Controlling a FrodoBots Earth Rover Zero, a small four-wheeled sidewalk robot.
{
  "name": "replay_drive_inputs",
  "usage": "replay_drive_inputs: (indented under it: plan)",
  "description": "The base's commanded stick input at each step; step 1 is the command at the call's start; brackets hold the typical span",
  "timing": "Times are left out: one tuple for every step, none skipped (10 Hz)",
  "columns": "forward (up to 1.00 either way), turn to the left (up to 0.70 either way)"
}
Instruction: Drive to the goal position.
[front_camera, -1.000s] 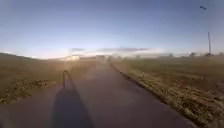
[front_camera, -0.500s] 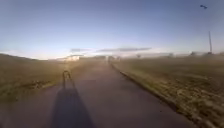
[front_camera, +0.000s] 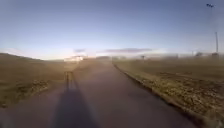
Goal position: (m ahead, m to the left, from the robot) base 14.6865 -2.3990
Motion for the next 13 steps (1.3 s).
replay_drive_inputs:
  plan:
    - [0.70, 0.00]
    - [0.70, 0.00]
    - [0.70, 0.00]
    - [0.70, 0.00]
    - [0.70, 0.00]
    - [0.70, 0.00]
    - [0.70, 0.00]
    - [0.70, 0.00]
    - [0.70, 0.00]
    - [0.70, 0.00]
    - [0.70, 0.00]
    - [0.70, 0.00]
    - [0.70, 0.00]
